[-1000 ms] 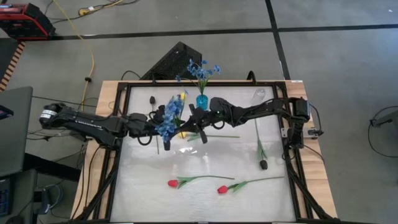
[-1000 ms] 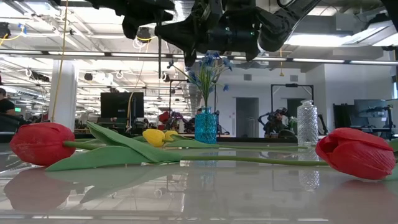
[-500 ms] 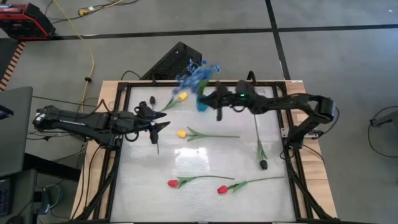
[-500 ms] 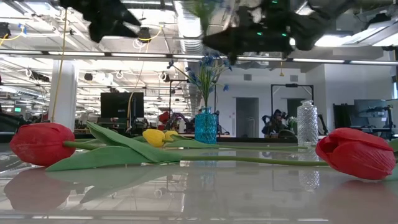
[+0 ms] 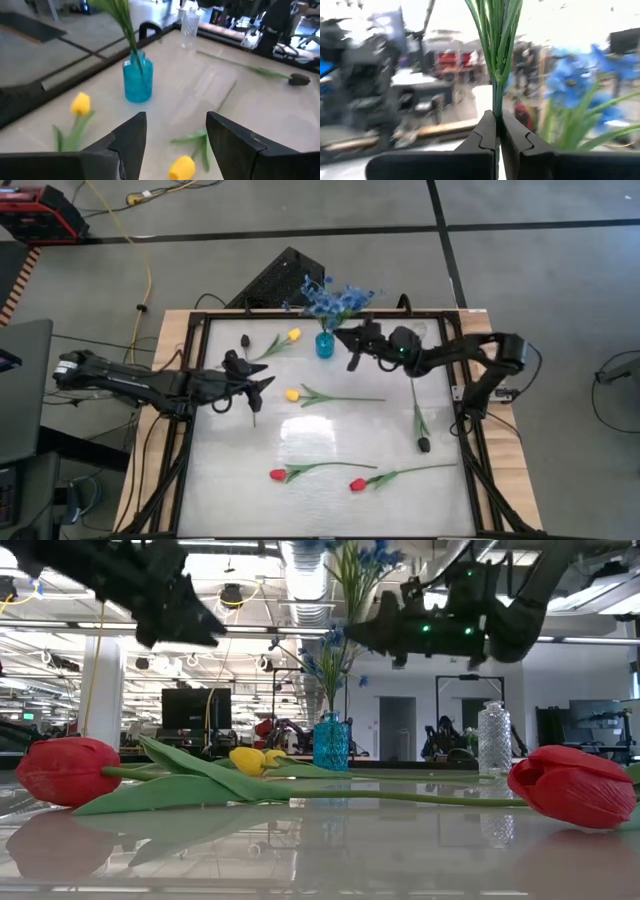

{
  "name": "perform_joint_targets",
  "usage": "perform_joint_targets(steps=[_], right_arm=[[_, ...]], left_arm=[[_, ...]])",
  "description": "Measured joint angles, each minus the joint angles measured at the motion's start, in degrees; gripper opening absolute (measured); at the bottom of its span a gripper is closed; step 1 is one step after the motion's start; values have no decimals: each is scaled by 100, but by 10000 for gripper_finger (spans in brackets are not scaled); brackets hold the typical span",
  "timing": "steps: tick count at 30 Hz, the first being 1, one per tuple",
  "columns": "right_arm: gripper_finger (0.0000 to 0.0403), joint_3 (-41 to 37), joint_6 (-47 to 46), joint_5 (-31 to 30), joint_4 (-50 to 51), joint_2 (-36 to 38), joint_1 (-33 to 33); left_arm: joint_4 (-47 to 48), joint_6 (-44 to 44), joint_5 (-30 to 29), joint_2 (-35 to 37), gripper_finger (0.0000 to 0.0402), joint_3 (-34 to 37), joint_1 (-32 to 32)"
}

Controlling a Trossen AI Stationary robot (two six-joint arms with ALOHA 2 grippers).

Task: Sort flowers into vase by color
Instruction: Put the blue flowers into the blue vase

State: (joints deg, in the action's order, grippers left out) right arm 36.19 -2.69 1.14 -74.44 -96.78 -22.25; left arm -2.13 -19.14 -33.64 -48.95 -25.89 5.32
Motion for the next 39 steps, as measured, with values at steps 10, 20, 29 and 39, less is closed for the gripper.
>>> perform_joint_targets(steps=[10,20,29,39], right_arm=[[30,234,-216,-300,-934,-1112,-277],[33,288,-69,-296,-758,-1234,-299],[72,288,-181,-284,-59,-1231,-281],[134,784,-390,-214,1506,-1113,-281]], left_arm=[[-164,-399,343,-8,195,153,0],[-167,-388,336,-8,195,153,0],[-206,-393,329,-8,195,153,0],[-260,-411,327,-8,195,153,0]])
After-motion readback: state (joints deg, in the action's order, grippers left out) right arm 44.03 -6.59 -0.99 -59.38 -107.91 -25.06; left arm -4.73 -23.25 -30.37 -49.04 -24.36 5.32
